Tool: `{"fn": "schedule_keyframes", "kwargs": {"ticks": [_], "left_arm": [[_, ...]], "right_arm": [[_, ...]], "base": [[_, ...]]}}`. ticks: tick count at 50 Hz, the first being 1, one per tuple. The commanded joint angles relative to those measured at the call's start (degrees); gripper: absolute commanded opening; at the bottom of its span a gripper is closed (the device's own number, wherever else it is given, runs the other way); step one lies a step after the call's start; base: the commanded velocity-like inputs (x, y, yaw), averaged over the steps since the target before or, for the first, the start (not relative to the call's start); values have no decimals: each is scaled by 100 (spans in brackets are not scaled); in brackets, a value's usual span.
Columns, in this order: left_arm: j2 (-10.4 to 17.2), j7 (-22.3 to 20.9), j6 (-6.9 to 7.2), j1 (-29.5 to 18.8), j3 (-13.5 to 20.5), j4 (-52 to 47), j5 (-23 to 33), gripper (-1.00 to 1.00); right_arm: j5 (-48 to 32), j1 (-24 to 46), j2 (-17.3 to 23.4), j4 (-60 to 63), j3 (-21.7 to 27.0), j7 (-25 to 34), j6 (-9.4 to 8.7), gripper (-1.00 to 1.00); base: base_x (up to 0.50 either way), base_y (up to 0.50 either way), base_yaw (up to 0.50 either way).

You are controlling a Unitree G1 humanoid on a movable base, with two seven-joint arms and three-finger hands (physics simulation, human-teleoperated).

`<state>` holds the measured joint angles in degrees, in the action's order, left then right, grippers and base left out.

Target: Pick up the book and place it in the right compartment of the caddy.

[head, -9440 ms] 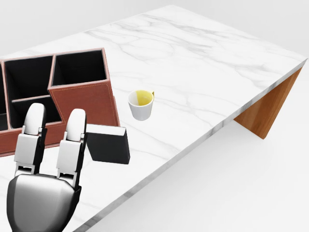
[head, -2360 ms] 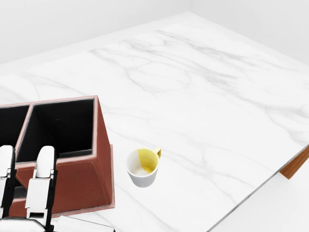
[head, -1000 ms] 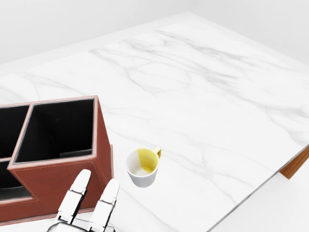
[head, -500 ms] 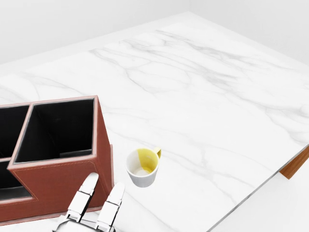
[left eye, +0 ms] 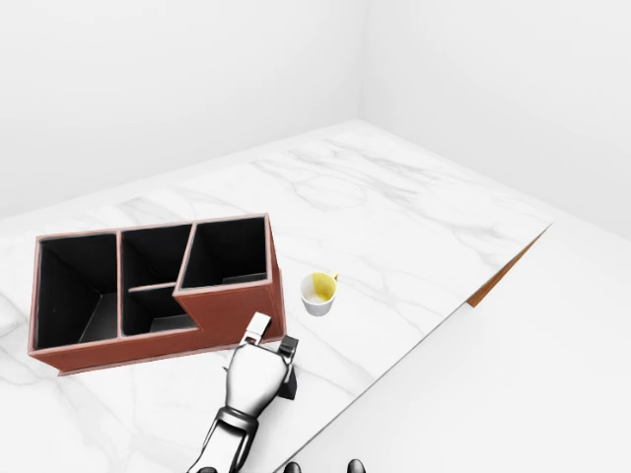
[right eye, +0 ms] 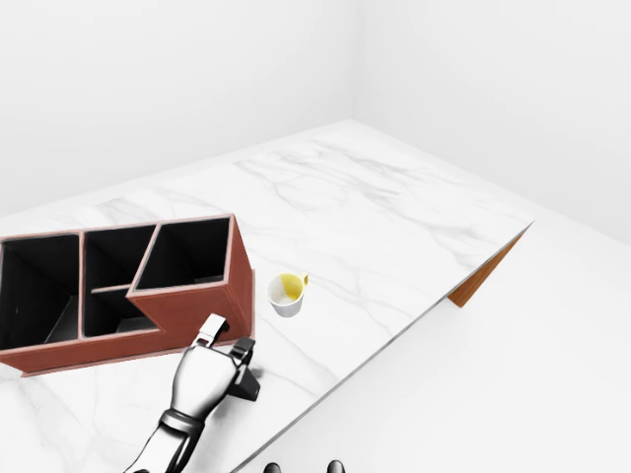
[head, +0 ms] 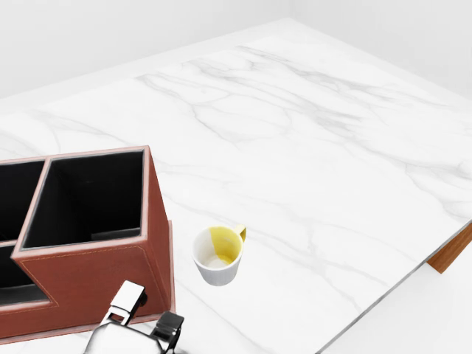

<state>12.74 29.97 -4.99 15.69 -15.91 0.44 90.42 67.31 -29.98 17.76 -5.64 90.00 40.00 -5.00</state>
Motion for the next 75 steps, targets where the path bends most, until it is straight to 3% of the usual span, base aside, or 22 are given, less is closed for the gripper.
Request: {"fn": "schedule_keyframes", "kwargs": {"ticks": [1,25,28,30,31,40,47,63,75], "left_arm": [[58,3,-1,-42,-39,852,338,-100],[95,3,-1,-49,60,728,246,-100],[107,3,-1,4,128,416,198,-100],[136,3,-1,100,222,-159,93,-84],[115,3,-1,139,264,-292,23,-100],[38,3,-1,350,396,-974,31,-100],[127,3,-1,477,262,-2042,402,-100],[88,3,-1,1112,202,-3026,166,-100],[389,3,-1,1397,-341,-3248,416,-100]], "right_arm": [[1,-3,1,-1,0,0,0,100],[-17,13,13,-14,0,0,0,100],[-27,15,9,-28,0,0,0,100],[-29,15,8,-30,0,0,0,100],[-31,16,9,-33,0,0,0,100],[-24,2,8,-11,0,0,0,100],[-32,0,6,-24,0,0,0,100],[-35,0,14,-49,0,0,0,100],[-51,8,48,-115,0,0,0,100]], "base": [[0,0,0],[0,0,0],[0,0,0],[1,0,0],[0,0,0],[0,0,0],[0,0,0],[0,0,0],[0,0,0]]}}
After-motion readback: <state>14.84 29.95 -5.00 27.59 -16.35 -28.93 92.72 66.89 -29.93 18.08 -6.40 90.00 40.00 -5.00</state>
